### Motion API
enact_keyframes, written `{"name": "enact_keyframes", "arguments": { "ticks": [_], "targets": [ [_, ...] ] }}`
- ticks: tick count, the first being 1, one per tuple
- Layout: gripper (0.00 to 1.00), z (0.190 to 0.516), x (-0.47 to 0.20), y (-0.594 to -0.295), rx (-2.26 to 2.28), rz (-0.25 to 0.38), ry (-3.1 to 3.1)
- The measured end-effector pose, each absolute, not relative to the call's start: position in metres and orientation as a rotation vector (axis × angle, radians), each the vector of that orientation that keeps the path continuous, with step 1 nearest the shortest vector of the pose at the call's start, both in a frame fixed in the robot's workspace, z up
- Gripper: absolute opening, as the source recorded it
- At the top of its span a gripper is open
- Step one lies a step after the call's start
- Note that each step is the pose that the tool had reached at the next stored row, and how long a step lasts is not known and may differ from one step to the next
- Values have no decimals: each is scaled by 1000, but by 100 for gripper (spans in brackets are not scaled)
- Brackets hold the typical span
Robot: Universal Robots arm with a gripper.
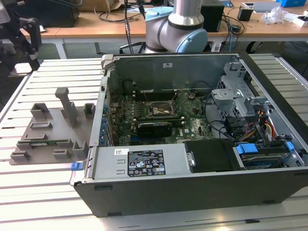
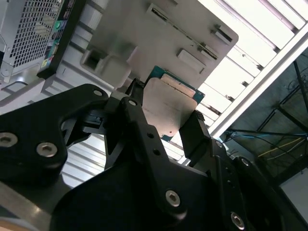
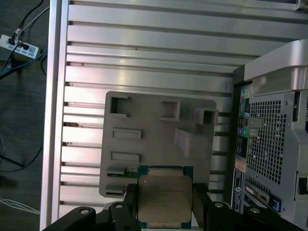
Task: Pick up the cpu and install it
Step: 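Pick up the cpu and move it towards the insertion slot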
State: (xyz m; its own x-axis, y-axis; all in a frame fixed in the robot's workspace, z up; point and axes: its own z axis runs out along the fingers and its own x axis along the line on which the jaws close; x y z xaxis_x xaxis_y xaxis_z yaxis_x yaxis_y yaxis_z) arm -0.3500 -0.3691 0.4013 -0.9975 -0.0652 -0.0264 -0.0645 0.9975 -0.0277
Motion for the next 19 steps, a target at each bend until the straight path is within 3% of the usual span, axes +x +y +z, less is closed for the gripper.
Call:
{"name": "enact_keyframes", "arguments": {
  "ticks": [19],
  "targets": [
    [55,401,-283,-369,-101,-42,3112]
  ]
}}
